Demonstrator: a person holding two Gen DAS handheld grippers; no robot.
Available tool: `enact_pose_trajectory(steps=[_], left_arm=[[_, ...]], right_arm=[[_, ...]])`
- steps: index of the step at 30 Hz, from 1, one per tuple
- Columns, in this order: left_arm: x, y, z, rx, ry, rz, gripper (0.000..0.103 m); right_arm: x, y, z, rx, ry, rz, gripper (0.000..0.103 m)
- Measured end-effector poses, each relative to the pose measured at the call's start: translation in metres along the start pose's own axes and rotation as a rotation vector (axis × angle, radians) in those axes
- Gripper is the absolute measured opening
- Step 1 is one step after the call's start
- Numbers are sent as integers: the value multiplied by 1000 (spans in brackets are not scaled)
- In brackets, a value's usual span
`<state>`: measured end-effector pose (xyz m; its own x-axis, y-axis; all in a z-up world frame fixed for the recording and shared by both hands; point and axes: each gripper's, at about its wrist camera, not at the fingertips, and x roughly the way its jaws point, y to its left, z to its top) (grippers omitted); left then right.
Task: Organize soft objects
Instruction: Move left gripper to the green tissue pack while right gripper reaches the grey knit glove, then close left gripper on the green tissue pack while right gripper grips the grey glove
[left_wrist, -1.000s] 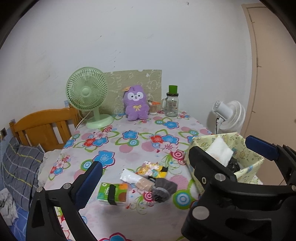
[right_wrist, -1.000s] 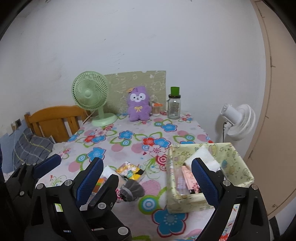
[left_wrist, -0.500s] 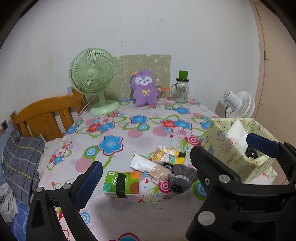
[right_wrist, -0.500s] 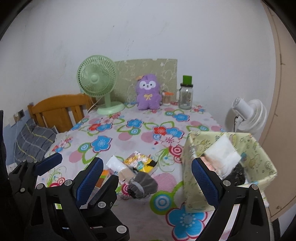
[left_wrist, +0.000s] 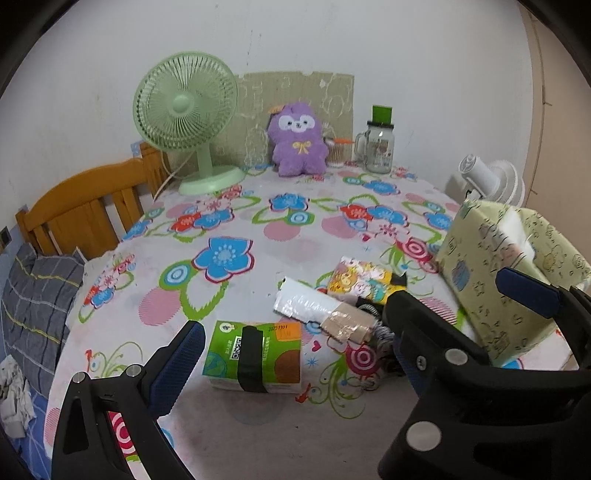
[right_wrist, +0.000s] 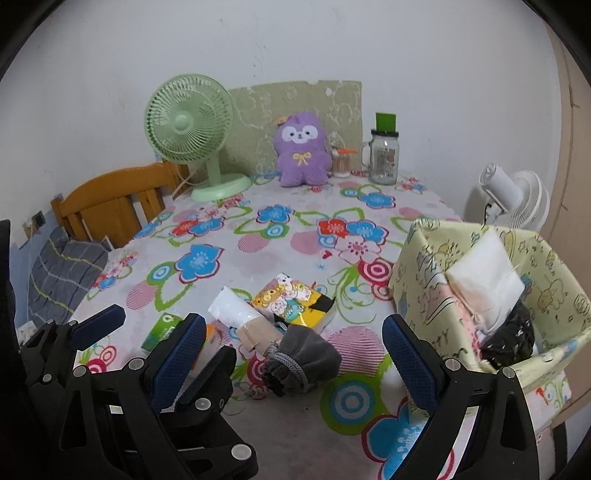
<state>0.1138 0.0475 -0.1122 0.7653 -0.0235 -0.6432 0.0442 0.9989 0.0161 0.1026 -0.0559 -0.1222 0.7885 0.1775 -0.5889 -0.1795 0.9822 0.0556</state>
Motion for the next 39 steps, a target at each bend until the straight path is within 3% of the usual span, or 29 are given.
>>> enact_pose_trajectory(steps=[6, 12, 20, 22, 29, 31, 36, 39], left_arm=[[15, 7, -5, 1, 34, 14, 103], [25, 13, -9, -2, 63, 27, 103], [45, 14, -13, 7, 115, 41, 103], [49, 13, -15, 12, 128, 56, 103], [62, 18, -18, -2, 186, 37, 103], [63, 16, -17, 9, 184, 38, 103], [65, 19, -17, -6, 190, 11, 102], [63, 19, -18, -12, 189, -23, 92]], right_arm=[[13, 6, -3, -21, -1, -37, 98], [30, 8, -6, -4, 53, -7, 98], [50, 8, -13, 6, 110, -29, 97], [55, 8, -14, 6, 130, -34, 89], [73, 4, -20, 53, 213, -10, 78], [76, 5, -19, 50, 219, -22, 64], [78, 6, -19, 57, 227, -24, 58], [77, 7, -19, 52, 224, -24, 57]])
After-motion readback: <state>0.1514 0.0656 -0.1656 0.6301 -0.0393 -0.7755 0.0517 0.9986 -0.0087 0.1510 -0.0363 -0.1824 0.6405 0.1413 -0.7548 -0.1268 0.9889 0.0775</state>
